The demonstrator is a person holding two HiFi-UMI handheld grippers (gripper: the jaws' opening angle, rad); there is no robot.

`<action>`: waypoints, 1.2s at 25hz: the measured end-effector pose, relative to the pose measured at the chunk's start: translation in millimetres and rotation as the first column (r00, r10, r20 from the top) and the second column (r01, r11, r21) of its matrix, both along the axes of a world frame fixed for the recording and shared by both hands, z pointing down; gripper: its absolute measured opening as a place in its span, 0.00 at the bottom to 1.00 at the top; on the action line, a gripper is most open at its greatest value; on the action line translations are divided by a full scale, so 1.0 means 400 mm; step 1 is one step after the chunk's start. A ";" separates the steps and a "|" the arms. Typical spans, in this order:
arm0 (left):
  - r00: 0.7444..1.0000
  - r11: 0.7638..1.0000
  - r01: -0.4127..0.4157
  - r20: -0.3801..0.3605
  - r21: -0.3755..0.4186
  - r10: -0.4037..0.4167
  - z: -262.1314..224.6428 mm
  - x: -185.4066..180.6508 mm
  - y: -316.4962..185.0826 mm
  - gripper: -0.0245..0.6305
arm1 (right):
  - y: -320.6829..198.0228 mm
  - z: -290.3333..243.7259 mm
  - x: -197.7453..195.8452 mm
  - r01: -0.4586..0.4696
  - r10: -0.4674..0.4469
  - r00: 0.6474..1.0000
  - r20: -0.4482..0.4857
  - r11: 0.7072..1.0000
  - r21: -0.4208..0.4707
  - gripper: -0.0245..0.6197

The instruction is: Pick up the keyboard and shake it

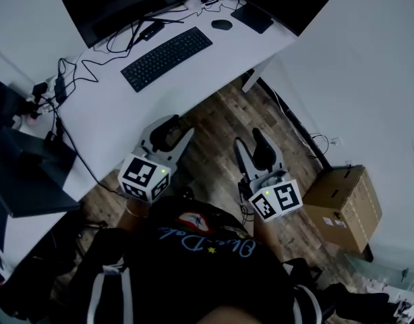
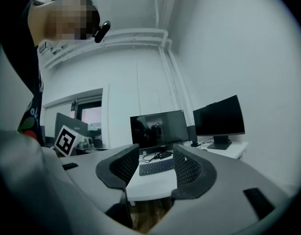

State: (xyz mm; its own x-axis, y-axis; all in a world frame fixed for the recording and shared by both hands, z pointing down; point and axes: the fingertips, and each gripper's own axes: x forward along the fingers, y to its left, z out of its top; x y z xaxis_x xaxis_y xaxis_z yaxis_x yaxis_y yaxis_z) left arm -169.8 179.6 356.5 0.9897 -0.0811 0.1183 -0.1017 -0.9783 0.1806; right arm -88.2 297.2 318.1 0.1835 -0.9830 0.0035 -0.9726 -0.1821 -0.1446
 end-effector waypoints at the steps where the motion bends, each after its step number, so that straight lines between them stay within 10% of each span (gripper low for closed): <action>1: 1.000 1.000 0.009 -0.001 0.000 -0.009 0.001 0.004 -0.021 0.28 | -0.023 0.003 0.006 0.009 -0.009 1.000 0.002 1.000 -0.002 0.32; 15: 0.958 0.958 0.285 0.051 -0.038 -0.283 0.083 -0.010 -0.257 0.28 | -0.298 0.046 0.146 0.209 -0.208 0.978 0.028 0.978 -0.022 0.32; 30: 0.723 0.723 0.688 0.131 -0.060 -0.678 0.140 0.109 -0.487 0.28 | -0.658 0.068 0.462 0.540 -0.537 0.841 0.069 0.841 -0.037 0.33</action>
